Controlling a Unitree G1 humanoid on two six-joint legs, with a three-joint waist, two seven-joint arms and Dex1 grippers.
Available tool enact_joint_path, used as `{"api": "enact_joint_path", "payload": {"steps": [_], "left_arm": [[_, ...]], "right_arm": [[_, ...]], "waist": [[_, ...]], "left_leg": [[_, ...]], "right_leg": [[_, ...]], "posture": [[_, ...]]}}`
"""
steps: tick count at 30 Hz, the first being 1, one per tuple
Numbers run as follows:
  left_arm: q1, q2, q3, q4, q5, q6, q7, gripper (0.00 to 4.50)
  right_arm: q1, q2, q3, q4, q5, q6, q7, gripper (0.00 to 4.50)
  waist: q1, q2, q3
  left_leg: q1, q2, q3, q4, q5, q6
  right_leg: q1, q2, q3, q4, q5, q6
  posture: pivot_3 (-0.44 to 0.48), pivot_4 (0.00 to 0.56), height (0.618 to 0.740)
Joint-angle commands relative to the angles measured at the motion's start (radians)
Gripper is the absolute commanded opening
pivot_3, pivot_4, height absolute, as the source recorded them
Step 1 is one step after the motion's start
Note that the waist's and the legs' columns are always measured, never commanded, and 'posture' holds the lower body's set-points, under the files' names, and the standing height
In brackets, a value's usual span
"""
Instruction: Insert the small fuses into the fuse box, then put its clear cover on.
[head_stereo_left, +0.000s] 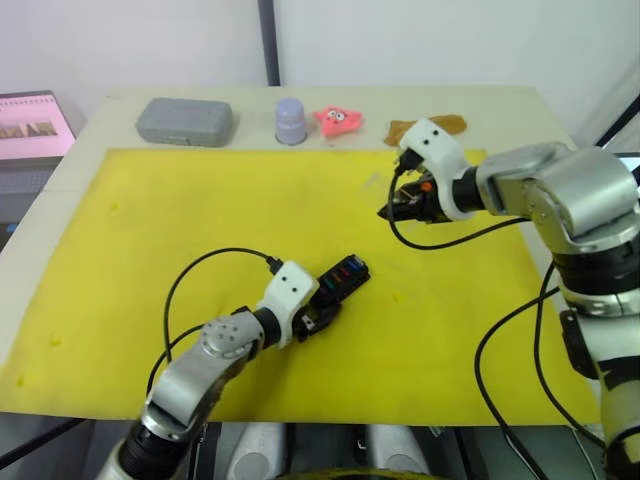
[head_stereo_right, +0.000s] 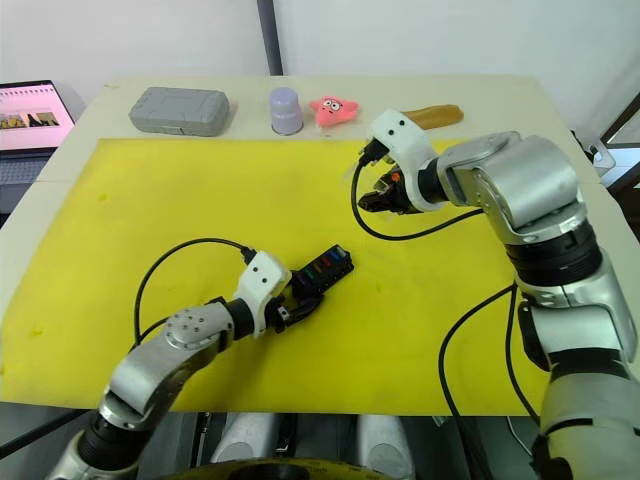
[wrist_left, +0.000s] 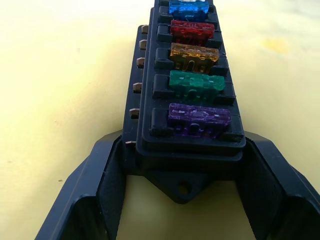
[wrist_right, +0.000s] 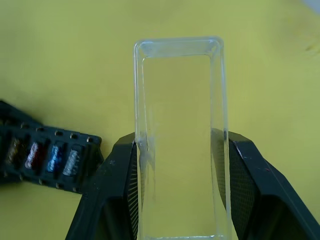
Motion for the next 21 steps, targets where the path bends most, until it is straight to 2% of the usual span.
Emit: {"api": "enact_joint_path", "payload": {"steps": [1,4,9,15,21], "left_arm": [[-0.039,0.114,0.051,0.103,-0.028,-0.139,-0.213,2.53],[-0.100,0.202,0.030,0.270,-0.008,-0.339,-0.421,2.53],[-0.296,0.191,-0.015,0.619,0.024,-0.559,-0.672,2.53],[-0.466,0.117,-0.039,0.881,0.070,-0.700,-0.802,2.53],[-0.518,0.066,-0.048,0.988,0.107,-0.769,-0.856,2.53]], "right_arm": [[0.034,-0.077,0.026,-0.097,0.024,-0.118,0.133,1.68],[0.072,-0.127,0.058,-0.170,0.034,-0.185,0.222,1.68],[0.061,-0.109,0.140,-0.235,-0.006,-0.204,0.242,1.68],[-0.007,-0.002,0.213,-0.266,0.002,-0.093,0.202,1.68],[-0.111,0.109,0.315,-0.230,-0.012,0.030,0.143,1.68]], "waist": [[-0.005,0.000,0.000],[-0.017,0.000,0.000],[-0.020,0.000,0.000],[-0.018,0.000,0.000],[-0.017,0.000,0.000]], "left_leg": [[0.000,0.000,0.000,0.000,0.000,0.000],[0.001,0.001,0.000,0.000,-0.002,0.003],[0.001,0.001,-0.001,0.000,-0.002,0.004],[0.000,0.000,-0.001,0.001,-0.001,0.001],[0.000,0.000,-0.002,0.002,0.001,-0.001]], "right_leg": [[0.000,0.000,0.000,0.000,0.000,0.000],[0.000,0.001,-0.001,0.000,0.000,0.000],[0.000,0.001,-0.002,0.000,0.000,0.000],[0.000,0.001,-0.003,0.001,0.000,0.000],[0.001,0.000,-0.003,0.002,0.000,0.000]], "posture": [[0.000,0.150,0.740],[0.000,0.150,0.740],[0.000,0.150,0.740],[0.000,0.150,0.740],[0.000,0.150,0.740]]}}
